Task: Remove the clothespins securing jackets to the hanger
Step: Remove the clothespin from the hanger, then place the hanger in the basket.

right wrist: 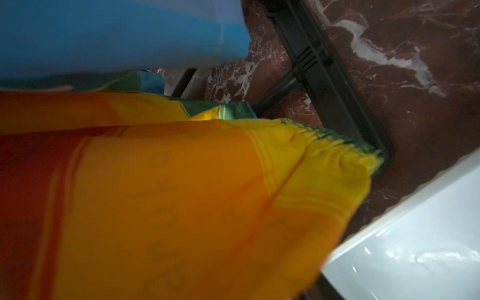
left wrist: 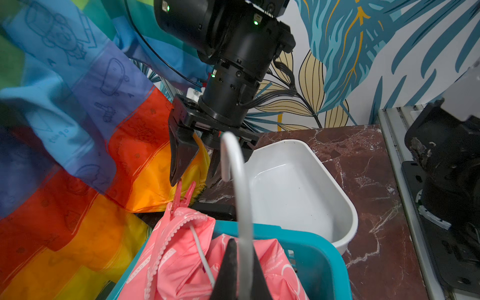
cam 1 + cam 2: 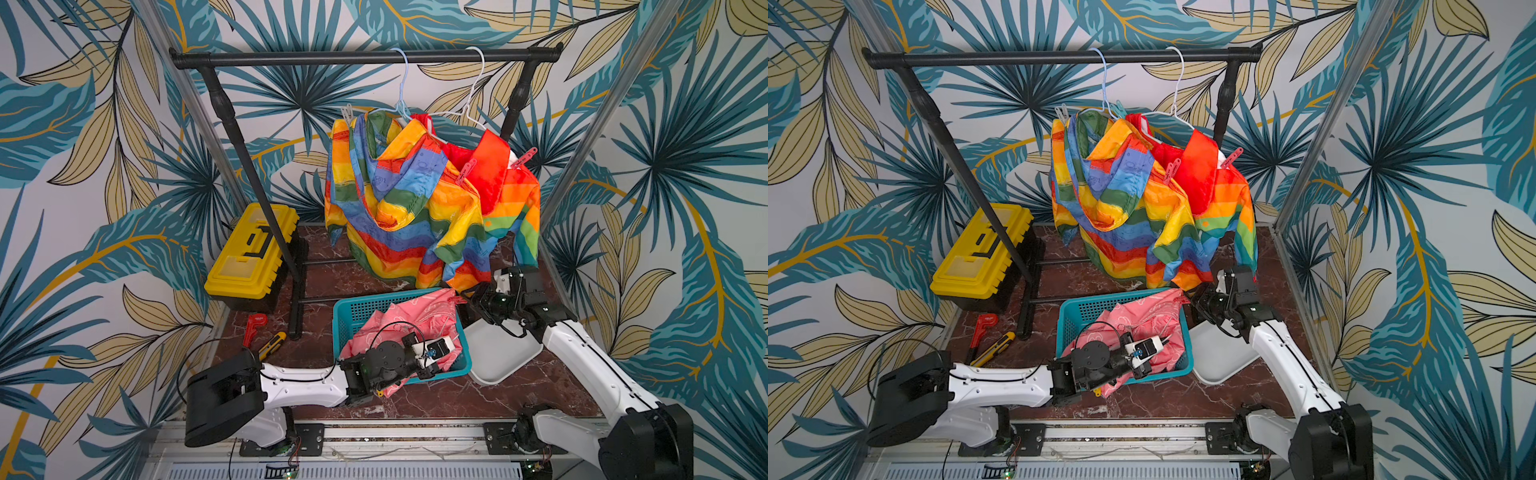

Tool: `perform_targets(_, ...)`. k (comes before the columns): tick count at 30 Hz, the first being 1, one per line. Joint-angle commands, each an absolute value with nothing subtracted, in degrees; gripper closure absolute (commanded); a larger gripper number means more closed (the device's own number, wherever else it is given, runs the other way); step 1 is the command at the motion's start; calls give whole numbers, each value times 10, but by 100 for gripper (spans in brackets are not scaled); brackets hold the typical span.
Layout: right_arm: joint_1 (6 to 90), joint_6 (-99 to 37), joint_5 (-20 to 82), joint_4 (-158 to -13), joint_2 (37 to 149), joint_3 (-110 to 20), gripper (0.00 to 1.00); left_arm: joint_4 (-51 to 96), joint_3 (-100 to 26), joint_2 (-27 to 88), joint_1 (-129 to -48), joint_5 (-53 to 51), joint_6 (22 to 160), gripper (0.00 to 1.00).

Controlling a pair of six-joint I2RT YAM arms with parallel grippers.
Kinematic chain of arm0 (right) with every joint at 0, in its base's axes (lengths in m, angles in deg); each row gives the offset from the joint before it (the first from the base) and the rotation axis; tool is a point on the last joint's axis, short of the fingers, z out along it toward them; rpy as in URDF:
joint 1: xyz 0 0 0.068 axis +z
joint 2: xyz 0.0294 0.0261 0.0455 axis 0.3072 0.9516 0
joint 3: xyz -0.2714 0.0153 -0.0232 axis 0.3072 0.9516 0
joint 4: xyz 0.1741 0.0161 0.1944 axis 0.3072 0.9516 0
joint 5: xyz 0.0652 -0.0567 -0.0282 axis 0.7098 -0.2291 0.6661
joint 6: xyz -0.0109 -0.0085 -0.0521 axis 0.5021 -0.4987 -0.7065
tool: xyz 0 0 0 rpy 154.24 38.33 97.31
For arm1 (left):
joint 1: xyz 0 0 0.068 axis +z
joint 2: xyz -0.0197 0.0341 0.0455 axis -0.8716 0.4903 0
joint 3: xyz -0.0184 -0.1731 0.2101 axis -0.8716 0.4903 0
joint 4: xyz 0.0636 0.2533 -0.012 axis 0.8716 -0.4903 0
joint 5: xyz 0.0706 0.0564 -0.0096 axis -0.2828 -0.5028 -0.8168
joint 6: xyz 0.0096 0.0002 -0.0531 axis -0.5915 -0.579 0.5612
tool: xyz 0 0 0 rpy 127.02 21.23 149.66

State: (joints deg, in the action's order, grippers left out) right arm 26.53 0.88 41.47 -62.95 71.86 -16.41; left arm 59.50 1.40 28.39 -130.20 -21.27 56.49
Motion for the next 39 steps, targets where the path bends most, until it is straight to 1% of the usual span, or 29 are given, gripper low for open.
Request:
perform_targets(1,273,16,426,-650,729,-178,43,568,23,299,-1306,-181,611,100)
perform_targets(3,275,17,426,-652,736,-179,44,568,23,299,-1306,-181,610,100)
perform_targets(6,280,23,425,-662,742,-177,48,568,23,300,-1306,-179,611,100)
perform_targets(13,284,25,419,-655,741,-180,62,568,22,301,-1306,-176,611,100)
perform_targets(24,285,30,413,-656,742,-175,77,568,26,297,-1306,-171,616,100)
perform_targets(28,285,30,415,-655,742,-179,87,568,25,300,-1306,-171,617,100)
perform_targets(30,285,29,415,-652,740,-180,89,568,25,299,-1306,-172,618,100)
perform_targets(34,285,27,413,-646,728,-178,99,568,26,293,-1306,-176,619,100)
perform_targets(39,285,20,411,-635,723,-179,100,568,29,288,-1306,-183,617,100)
